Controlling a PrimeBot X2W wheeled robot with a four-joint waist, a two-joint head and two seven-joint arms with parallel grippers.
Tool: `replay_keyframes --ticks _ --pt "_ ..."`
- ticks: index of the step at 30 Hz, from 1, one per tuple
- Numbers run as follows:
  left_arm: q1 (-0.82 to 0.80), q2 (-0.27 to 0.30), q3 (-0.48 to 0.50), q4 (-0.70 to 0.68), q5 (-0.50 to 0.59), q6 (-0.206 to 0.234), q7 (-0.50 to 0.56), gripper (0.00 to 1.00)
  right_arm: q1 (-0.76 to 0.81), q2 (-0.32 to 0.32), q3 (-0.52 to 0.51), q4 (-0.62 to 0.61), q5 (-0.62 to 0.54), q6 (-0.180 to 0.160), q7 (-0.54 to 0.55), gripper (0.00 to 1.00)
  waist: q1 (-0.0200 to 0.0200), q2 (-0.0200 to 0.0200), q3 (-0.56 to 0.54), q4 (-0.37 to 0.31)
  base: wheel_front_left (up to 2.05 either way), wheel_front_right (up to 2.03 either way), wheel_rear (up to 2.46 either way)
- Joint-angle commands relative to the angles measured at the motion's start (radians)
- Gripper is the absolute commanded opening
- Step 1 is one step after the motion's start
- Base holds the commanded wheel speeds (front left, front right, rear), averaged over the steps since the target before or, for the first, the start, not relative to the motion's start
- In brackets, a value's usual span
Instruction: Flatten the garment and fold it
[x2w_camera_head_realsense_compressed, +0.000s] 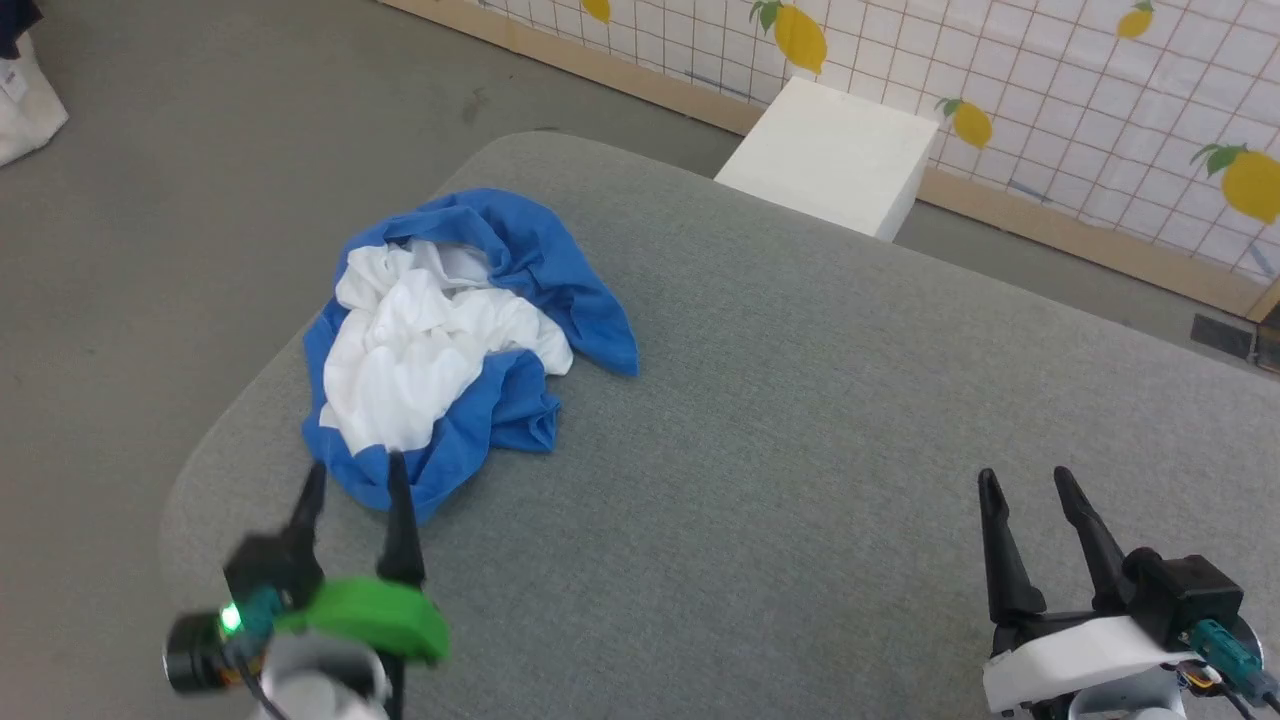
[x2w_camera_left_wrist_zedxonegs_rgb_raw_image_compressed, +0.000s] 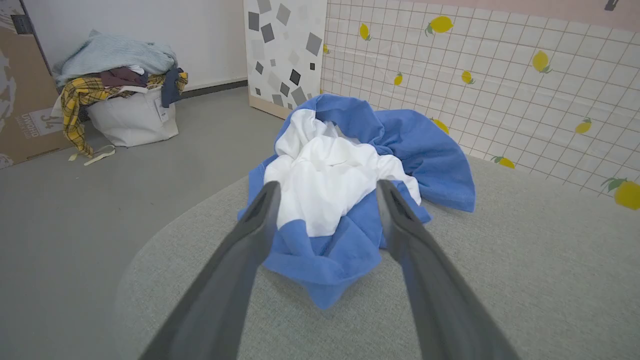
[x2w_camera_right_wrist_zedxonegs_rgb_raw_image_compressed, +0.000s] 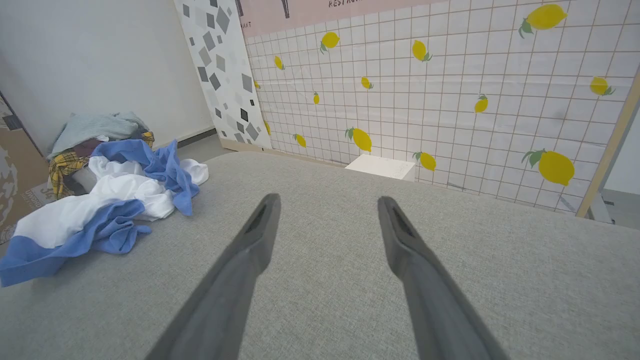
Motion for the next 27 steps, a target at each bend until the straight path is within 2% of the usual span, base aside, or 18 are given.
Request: replay_keyframes --ticks 1,4,6,9,12,18,25,26,27 --pt "-0.082 0.018 0.018 0.033 -0.028 -0.018 0.017 1.00 0.006 0.000 0.004 0.003 0.002 -0.002 -0.006 1.00 0.0000 0.0000 0.009 -0.009 0.00 0.00 0.00" --pt "-0.211 0.045 0.041 0.131 -0.085 -0.061 0.093 1.00 -0.013 0.000 0.014 -0.001 -0.012 -0.002 -0.001 1.00 0.0000 0.0000 0.039 -0.034 0.00 0.00 0.00" --pt "-0.312 0.071 0.046 0.223 -0.125 -0.099 0.185 1.00 -0.032 0.000 0.019 -0.014 -0.027 -0.002 0.012 1.00 0.0000 0.0000 0.075 -0.066 0.00 0.00 0.00" --pt "-0.434 0.100 0.056 0.344 -0.176 -0.127 0.311 1.00 -0.054 0.000 0.015 -0.038 -0.050 -0.002 0.033 1.00 0.0000 0.0000 0.132 -0.104 0.00 0.00 0.00" --pt "-0.536 0.135 0.064 0.479 -0.213 -0.134 0.469 1.00 -0.064 0.000 0.007 -0.063 -0.072 -0.002 0.056 1.00 0.0000 0.0000 0.184 -0.145 0.00 0.00 0.00" --pt "-0.634 0.176 0.067 0.630 -0.252 -0.132 0.676 1.00 -0.071 0.000 -0.014 -0.099 -0.090 -0.002 0.076 1.00 0.0000 0.0000 0.253 -0.198 0.00 0.00 0.00" --pt "-0.612 0.159 0.075 0.728 -0.275 -0.101 0.723 1.00 -0.074 0.000 -0.013 -0.102 -0.080 -0.002 0.077 1.00 0.0000 0.0000 0.256 -0.217 0.00 0.00 0.00" --pt "-0.604 0.155 0.080 0.743 -0.282 -0.093 0.730 0.62 -0.077 0.000 -0.009 -0.099 -0.076 -0.002 0.075 1.00 0.0000 0.0000 0.251 -0.219 0.00 0.00 0.00" --pt "-0.597 0.153 0.083 0.753 -0.285 -0.087 0.730 0.00 -0.080 0.000 -0.006 -0.096 -0.073 -0.002 0.072 1.00 0.0000 0.0000 0.244 -0.221 0.00 0.00 0.00"
